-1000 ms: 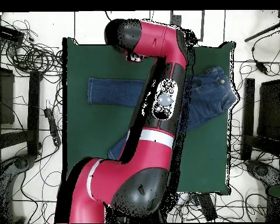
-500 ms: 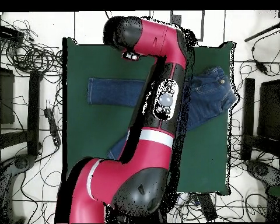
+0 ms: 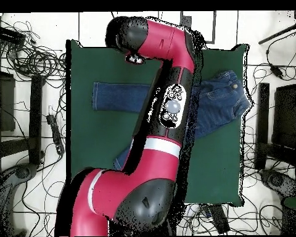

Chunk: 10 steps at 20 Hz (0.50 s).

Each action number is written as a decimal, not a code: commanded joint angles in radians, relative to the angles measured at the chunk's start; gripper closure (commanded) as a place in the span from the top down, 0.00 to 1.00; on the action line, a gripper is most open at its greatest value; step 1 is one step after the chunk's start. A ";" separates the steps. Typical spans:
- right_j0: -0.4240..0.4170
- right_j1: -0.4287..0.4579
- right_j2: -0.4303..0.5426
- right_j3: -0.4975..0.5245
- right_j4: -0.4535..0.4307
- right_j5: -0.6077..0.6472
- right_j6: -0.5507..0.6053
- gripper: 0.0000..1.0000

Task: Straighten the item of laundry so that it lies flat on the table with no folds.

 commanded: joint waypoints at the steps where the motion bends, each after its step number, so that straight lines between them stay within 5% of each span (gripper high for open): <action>1: 0.071 -0.025 0.136 0.228 0.044 0.066 0.204 1.00; 10: 0.084 -0.013 0.175 0.300 0.034 -0.018 0.131 1.00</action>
